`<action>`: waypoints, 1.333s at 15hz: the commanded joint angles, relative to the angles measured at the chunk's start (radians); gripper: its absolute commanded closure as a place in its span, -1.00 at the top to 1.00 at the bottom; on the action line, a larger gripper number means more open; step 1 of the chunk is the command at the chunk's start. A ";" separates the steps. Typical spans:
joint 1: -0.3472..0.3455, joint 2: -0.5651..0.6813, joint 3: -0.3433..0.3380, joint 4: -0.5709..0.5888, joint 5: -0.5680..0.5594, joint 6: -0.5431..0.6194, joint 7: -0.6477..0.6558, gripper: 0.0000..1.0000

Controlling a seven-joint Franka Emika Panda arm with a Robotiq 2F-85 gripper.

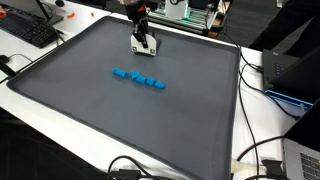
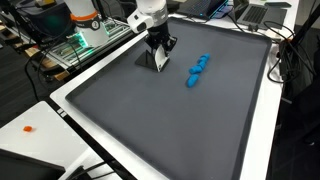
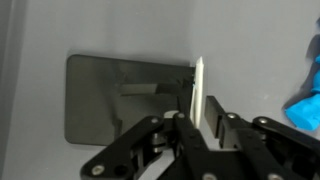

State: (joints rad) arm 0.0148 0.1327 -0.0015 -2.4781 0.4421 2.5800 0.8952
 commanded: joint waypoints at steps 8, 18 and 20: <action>0.000 -0.106 -0.008 -0.028 -0.040 -0.024 0.025 1.00; -0.017 -0.252 0.006 0.017 -0.263 -0.175 0.033 1.00; -0.012 -0.266 0.015 0.050 -0.306 -0.220 -0.031 1.00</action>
State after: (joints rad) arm 0.0076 -0.0939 -0.0017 -2.4546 0.2076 2.4350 0.9279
